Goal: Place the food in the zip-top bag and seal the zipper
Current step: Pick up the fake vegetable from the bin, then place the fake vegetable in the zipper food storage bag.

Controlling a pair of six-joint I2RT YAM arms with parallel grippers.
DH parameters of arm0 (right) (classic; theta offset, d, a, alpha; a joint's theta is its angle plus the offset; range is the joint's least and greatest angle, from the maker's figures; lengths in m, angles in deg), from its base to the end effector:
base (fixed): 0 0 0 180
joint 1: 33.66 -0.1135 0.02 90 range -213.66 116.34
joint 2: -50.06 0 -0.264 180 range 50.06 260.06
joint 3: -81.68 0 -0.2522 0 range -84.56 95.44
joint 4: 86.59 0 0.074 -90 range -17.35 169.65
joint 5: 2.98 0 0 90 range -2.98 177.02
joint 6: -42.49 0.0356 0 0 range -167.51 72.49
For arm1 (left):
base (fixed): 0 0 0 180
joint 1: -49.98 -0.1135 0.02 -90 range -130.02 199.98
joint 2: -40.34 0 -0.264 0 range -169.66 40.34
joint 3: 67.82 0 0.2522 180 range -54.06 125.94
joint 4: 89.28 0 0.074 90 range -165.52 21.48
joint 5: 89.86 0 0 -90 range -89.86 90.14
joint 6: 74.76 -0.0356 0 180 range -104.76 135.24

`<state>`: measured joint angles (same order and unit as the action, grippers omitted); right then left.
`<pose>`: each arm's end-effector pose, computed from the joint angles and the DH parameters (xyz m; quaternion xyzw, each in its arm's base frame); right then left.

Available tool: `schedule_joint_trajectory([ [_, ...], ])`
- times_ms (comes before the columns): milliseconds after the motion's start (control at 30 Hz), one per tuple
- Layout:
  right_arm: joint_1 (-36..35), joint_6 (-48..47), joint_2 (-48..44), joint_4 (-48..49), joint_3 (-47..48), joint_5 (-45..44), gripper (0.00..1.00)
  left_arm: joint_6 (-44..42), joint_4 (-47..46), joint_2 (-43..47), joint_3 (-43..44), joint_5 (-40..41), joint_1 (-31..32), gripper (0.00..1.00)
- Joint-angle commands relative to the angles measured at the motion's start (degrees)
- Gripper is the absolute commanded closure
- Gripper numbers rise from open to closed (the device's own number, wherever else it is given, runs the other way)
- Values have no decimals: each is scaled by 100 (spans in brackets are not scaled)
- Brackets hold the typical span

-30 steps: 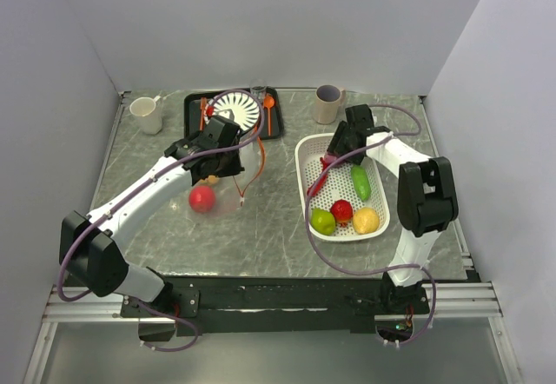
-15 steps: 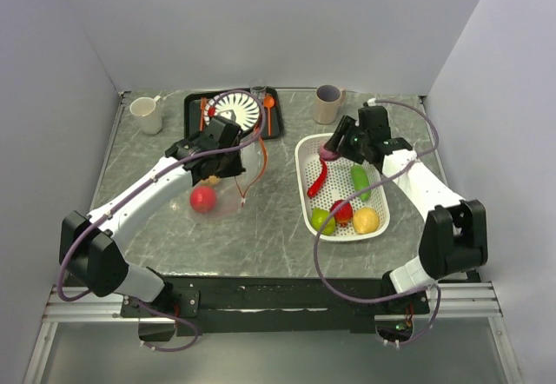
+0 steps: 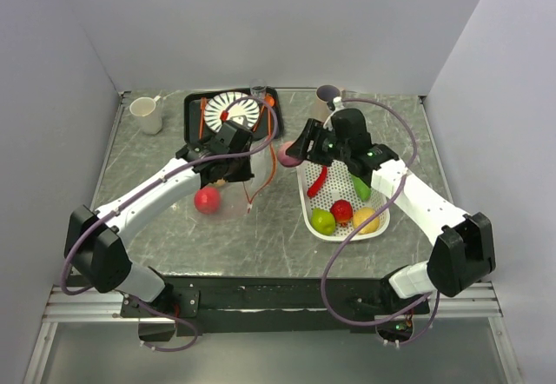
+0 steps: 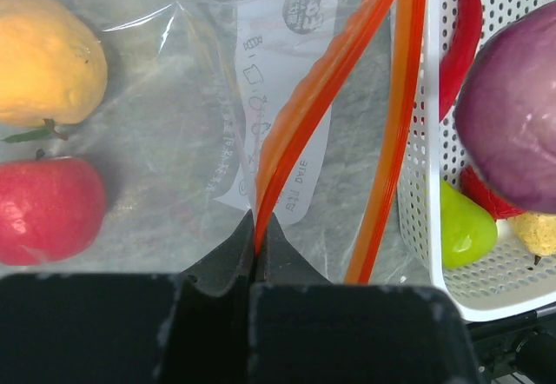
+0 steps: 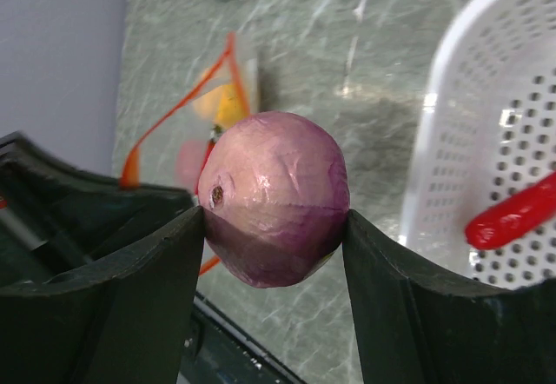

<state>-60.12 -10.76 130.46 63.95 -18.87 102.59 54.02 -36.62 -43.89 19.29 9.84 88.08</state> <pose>0.2836 0.1518 0.3148 0.0101 0.8624 0.3581 0.3577 0.2522 -0.1901 0.3055 -0.0346 0.9355 -0.1508 0.3177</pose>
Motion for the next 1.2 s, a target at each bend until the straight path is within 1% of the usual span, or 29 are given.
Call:
schedule_joint_trajectory([
  [0, -202, 148, -165, 375, 321, 227, 80, 85, -216, -24, 242, -82, 91, 99],
  [233, -430, 218, 10, 481, 400, 464, 79, 103, -163, -50, 295, 41, 127, 99],
  [533, -641, 157, 441, 366, 603, 464, 77, 103, -180, -6, 365, 6, 136, 99],
  [667, -677, 52, 661, 42, 761, 193, 77, 147, -189, 64, 321, 33, 136, 99],
  [733, -694, -71, 801, -292, 927, -79, 75, 199, -189, 117, 295, 94, 136, 99],
  [767, -738, -141, 837, -362, 980, -168, 73, 208, -181, 169, 269, 138, 136, 99],
  [800, -755, -186, 872, -450, 1033, -221, 68, 217, -189, 196, 260, 173, 136, 99],
  [867, -782, -274, 863, -442, 1034, -309, 64, 226, -172, 275, 268, 261, 136, 99],
  [900, -782, -291, 846, -434, 1033, -318, 59, 226, -163, 301, 286, 279, 136, 99],
  [967, -817, -318, 846, -460, 1077, -362, 55, 235, -137, 371, 312, 375, 136, 99],
  [1033, -826, -388, 916, -565, 1191, -388, 49, 226, -128, 424, 321, 402, 136, 99],
  [1067, -817, -406, 933, -600, 1226, -397, 45, 226, -128, 468, 330, 419, 136, 99],
  [1100, -826, -432, 951, -618, 1262, -388, 38, 226, -110, 477, 330, 428, 136, 99],
  [1167, -826, -458, 960, -609, 1279, -336, 33, 226, -101, 503, 330, 437, 136, 99],
])
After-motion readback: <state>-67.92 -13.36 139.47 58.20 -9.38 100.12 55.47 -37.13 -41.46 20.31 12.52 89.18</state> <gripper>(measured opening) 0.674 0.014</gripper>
